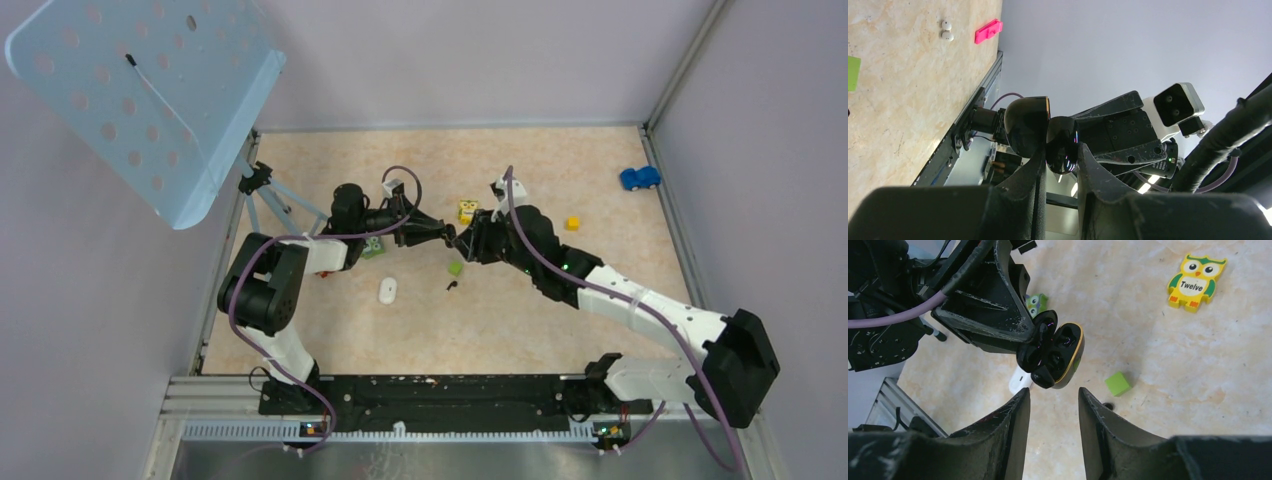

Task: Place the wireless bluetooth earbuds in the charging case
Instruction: Adjust the left earbud in the left side groove of the charging case.

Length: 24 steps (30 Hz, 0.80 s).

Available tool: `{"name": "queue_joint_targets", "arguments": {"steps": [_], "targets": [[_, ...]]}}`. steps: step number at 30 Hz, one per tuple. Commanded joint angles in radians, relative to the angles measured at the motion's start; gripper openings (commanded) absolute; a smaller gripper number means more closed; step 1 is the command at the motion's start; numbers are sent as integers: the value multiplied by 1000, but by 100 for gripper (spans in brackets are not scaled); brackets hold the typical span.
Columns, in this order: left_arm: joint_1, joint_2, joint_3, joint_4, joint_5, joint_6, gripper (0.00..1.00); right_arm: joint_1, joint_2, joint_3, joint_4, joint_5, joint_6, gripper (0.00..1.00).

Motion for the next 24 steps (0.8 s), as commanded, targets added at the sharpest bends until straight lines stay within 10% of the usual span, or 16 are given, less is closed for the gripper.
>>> {"name": "queue_joint_targets", "arguments": {"steps": [1, 24], "targets": [[0, 12, 36, 23, 17, 23, 0, -7, 25, 44, 4, -31, 70, 39], [0, 18, 38, 25, 24, 25, 0, -39, 30, 31, 33, 22, 59, 16]]}}
